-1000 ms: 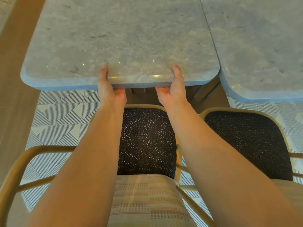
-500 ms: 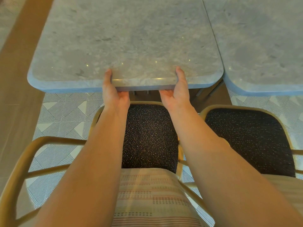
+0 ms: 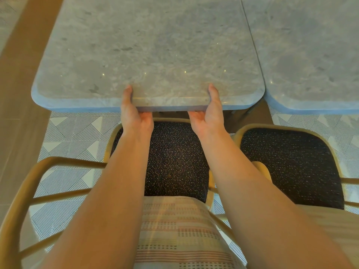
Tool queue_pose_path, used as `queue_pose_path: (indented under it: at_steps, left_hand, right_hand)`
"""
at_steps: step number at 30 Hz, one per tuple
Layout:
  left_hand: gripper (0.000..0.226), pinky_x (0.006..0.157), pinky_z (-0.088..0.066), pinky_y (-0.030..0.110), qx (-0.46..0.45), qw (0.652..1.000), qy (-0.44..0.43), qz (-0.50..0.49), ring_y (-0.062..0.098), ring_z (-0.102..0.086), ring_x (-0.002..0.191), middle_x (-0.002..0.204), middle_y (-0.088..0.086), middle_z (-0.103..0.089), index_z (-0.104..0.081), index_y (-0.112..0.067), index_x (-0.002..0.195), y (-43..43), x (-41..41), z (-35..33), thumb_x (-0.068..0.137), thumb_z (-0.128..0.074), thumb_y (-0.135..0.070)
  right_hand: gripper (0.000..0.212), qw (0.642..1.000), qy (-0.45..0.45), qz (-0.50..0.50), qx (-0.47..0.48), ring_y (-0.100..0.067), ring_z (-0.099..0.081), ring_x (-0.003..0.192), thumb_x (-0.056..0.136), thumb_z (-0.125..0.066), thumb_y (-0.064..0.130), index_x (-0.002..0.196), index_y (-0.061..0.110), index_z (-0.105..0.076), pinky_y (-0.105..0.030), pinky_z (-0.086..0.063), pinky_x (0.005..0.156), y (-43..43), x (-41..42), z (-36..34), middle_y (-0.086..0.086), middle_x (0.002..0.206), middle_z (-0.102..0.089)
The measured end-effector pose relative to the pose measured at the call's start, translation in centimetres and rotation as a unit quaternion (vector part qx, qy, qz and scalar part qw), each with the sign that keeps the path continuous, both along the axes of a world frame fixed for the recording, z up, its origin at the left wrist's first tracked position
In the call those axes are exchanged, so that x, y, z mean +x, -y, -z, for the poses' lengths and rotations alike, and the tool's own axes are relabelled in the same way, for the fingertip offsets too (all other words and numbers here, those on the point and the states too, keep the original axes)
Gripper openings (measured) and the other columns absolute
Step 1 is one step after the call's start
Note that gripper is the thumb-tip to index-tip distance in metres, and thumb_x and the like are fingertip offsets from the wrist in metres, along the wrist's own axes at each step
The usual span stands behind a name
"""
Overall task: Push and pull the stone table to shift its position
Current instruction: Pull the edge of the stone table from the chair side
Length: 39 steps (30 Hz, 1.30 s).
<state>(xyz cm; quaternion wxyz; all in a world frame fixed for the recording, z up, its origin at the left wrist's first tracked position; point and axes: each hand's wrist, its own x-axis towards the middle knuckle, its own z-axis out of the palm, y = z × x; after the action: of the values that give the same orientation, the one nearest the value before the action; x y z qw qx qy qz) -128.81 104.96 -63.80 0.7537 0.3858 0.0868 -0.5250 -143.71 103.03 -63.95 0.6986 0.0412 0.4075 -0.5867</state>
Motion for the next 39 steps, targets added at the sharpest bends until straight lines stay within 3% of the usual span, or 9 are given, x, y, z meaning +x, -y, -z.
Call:
queue_pose_path:
  at_steps: [7,14,23,26,30,33,36,37,39]
  left_hand:
    - [0.029,0.063,-0.066,0.032,-0.008,1.0,-0.006,-0.013,0.018,-0.084,0.077,0.088,0.004,-0.085,-0.064,-0.009,0.131,-0.4,-0.1,0.2,0.103,-0.07,-0.014]
    - [0.018,0.064,-0.066,0.031,0.025,1.0,-0.011,-0.011,0.018,-0.084,0.08,0.093,0.004,-0.085,-0.069,-0.012,0.117,-0.6,-0.3,-0.1,0.1,-0.074,-0.017]
    - [0.043,0.103,-0.062,0.042,0.06,0.998,-0.02,-0.028,0.025,-0.076,0.117,0.126,0.01,-0.078,-0.059,-0.011,0.141,-0.2,-0.9,-1.2,0.103,-0.072,-0.025]
    - [0.053,0.108,-0.058,0.04,0.074,0.996,-0.023,0.046,0.026,-0.071,0.125,0.137,0.012,-0.072,-0.054,-0.012,0.149,-1.7,-3.4,-1.7,0.104,-0.069,-0.036]
    - [0.076,0.12,-0.045,0.039,0.084,0.965,0.08,0.234,0.027,-0.056,0.146,0.157,0.013,-0.057,-0.045,-0.009,0.158,-6.8,-8.6,-2.8,0.099,-0.063,-0.054]
    - [0.085,0.115,-0.05,0.037,0.066,0.939,0.225,0.251,0.025,-0.06,0.142,0.149,0.006,-0.064,-0.054,-0.015,0.152,-10.4,-9.1,-5.8,0.085,-0.064,-0.064]
    - [0.068,0.118,-0.048,0.038,-0.024,0.896,0.362,0.255,0.014,-0.061,0.141,0.145,-0.009,-0.066,-0.059,-0.032,0.144,-13.3,-8.2,-11.3,0.091,-0.063,-0.075]
    - [0.07,0.118,-0.048,0.037,-0.059,0.883,0.388,0.259,0.013,-0.06,0.142,0.146,-0.009,-0.066,-0.059,-0.035,0.141,-14.1,-8.0,-13.5,0.087,-0.062,-0.08]
    - [0.079,0.119,-0.048,0.039,-0.122,0.857,0.424,0.266,0.016,-0.058,0.146,0.15,-0.006,-0.065,-0.06,-0.036,0.141,-15.5,-8.1,-18.1,0.08,-0.064,-0.088]
  right_hand:
    - [0.053,1.0,0.003,0.005,0.013,-0.03,-0.068,0.126,0.097,-0.076,0.026,0.145,0.017,-0.056,-0.049,-0.057,0.107,-0.7,-0.1,-0.4,-0.013,0.136,-0.071]
    - [0.052,1.0,0.001,0.001,0.02,-0.03,-0.069,0.126,0.097,-0.075,0.027,0.144,0.017,-0.057,-0.05,-0.055,0.11,-0.9,-0.3,-0.4,-0.013,0.136,-0.071]
    - [0.051,1.0,0.026,-0.015,0.006,-0.028,-0.069,0.125,0.099,-0.072,0.029,0.146,0.018,-0.054,-0.045,-0.056,0.107,-0.8,-0.5,-1.2,-0.012,0.135,-0.071]
    - [0.051,0.999,0.02,-0.036,0.013,-0.027,-0.066,0.129,0.102,-0.068,0.031,0.147,0.013,-0.052,-0.042,-0.051,0.114,-2.3,-0.9,-1.6,-0.016,0.138,-0.068]
    - [0.059,0.98,-0.113,-0.166,0.017,-0.023,-0.068,0.121,0.104,-0.06,0.043,0.145,0.001,-0.054,-0.033,-0.053,0.104,-6.7,-3.5,-2.5,-0.019,0.136,-0.067]
    - [0.048,0.959,-0.224,-0.169,-0.027,-0.017,-0.07,0.111,0.106,-0.057,0.043,0.137,0.006,-0.062,-0.033,-0.053,0.104,-9.1,-7.1,-6.2,-0.012,0.129,-0.07]
    - [0.026,0.92,-0.331,-0.172,-0.124,-0.017,-0.069,0.12,0.107,-0.055,0.04,0.12,0.021,-0.068,-0.041,-0.049,0.116,-11.6,-10.3,-12.1,-0.003,0.126,-0.072]
    - [0.032,0.9,-0.367,-0.175,-0.155,-0.016,-0.067,0.123,0.105,-0.057,0.044,0.123,0.02,-0.068,-0.039,-0.048,0.118,-12.6,-11.2,-14.2,-0.001,0.128,-0.071]
    - [0.057,0.85,-0.446,-0.171,-0.221,-0.003,-0.065,0.124,0.095,-0.062,0.057,0.135,0.017,-0.064,-0.021,-0.049,0.111,-15.0,-12.6,-18.6,0.003,0.135,-0.068]
